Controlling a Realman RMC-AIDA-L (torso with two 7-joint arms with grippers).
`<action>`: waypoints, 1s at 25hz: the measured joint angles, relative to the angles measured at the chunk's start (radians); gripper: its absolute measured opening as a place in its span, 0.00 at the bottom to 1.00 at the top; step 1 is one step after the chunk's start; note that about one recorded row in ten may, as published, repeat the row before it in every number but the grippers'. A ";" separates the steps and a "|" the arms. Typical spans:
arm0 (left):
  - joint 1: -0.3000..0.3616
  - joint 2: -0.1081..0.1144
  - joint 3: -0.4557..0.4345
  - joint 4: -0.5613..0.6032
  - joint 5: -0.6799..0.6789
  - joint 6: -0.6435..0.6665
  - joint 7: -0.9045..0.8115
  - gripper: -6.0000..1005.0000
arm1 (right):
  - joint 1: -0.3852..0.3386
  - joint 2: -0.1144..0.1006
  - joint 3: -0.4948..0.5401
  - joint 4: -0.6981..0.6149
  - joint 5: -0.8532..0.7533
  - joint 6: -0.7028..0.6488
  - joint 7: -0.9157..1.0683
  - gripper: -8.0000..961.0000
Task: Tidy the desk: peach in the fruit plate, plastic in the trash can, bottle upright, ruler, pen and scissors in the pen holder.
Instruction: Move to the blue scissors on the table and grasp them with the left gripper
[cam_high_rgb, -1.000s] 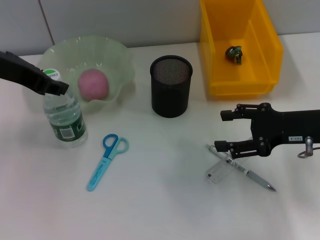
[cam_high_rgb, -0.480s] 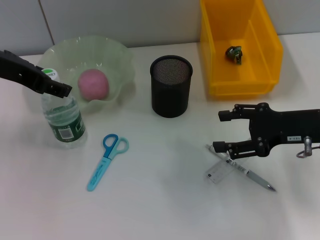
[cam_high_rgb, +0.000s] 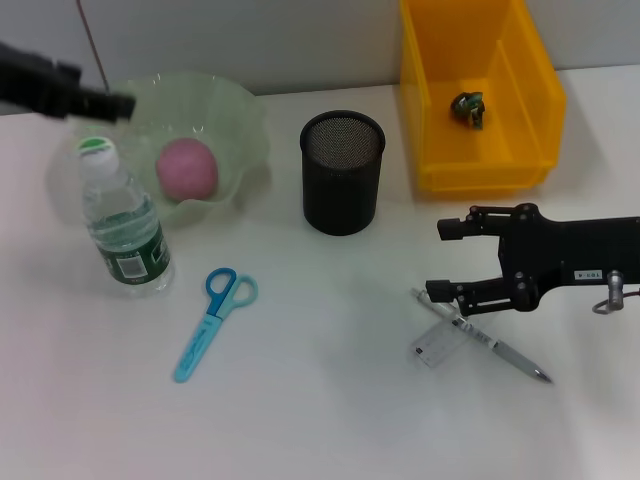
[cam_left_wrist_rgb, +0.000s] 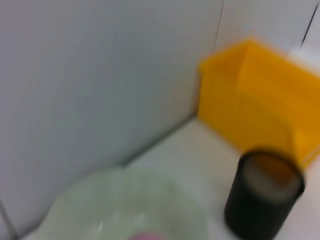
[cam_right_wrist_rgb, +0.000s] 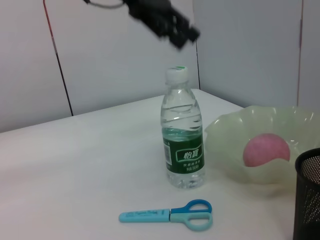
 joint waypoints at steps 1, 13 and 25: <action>0.000 0.000 0.000 0.000 0.000 0.000 0.000 0.75 | 0.000 0.000 0.000 0.000 0.000 0.000 0.000 0.86; 0.259 -0.003 0.004 0.063 -0.514 0.012 0.266 0.75 | -0.001 -0.004 0.004 -0.004 0.000 0.003 0.018 0.86; 0.232 -0.004 0.241 0.099 -0.159 0.062 -0.050 0.75 | -0.001 -0.006 0.013 -0.011 0.000 0.004 0.040 0.86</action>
